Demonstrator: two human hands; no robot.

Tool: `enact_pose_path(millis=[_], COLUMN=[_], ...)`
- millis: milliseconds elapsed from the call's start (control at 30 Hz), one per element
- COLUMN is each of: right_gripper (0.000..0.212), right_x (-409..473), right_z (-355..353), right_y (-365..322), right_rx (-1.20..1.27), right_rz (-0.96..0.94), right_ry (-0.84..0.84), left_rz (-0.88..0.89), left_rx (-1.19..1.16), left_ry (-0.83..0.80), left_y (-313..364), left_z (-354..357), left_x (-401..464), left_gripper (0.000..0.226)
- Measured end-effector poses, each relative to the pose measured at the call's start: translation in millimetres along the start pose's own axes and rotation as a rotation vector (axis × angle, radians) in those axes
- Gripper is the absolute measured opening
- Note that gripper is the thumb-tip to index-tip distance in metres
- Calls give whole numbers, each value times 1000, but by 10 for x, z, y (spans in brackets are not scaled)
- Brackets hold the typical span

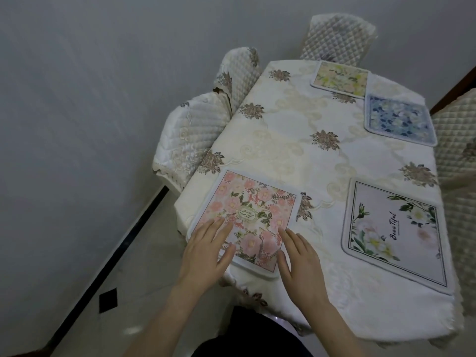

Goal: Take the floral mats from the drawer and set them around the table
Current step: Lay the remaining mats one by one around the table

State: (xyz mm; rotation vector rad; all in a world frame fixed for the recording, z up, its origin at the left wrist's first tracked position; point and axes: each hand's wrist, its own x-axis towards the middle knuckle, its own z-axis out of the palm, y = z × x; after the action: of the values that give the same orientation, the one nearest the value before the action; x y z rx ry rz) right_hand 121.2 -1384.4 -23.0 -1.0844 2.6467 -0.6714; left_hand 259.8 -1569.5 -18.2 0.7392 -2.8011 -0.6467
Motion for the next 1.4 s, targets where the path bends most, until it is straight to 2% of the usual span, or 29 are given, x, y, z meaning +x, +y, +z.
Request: enact_pose_path(millis=[267, 433, 700, 833, 900, 967, 1133, 1267, 1400], right_gripper=[57, 49, 49, 44, 41, 38, 41, 64, 46], right_x=[385, 609, 780, 785, 789, 808, 813, 766, 760], right_z=[51, 133, 525, 713, 762, 768, 757, 693, 574], right_y=[23, -26, -47, -83, -119, -147, -133, -115, -108], right_rx=[23, 60, -42, -34, 9, 64, 120, 187, 340], right_rz=[42, 129, 443, 570, 618, 682, 708, 715, 712], right_ry=[-9, 20, -183, -199, -199, -165, -147, -111, -3], left_rz=[32, 23, -162, -244, -231, -227, -236, -247, -310], left_rx=[19, 23, 69, 61, 68, 55, -7, -133, -399], left_ry=[-42, -109, -413, -485, -500, -498, -432, -314, -195], left_y=[-164, -450, -886, -993, -1025, -1053, -1070, -1056, -1030], left_z=[-41, 13, 247, 321, 358, 386, 393, 362, 278], left_x=[553, 904, 1167, 1161, 1156, 1147, 1117, 1070, 1077], left_gripper=[58, 62, 67, 67, 67, 65, 61, 57, 53])
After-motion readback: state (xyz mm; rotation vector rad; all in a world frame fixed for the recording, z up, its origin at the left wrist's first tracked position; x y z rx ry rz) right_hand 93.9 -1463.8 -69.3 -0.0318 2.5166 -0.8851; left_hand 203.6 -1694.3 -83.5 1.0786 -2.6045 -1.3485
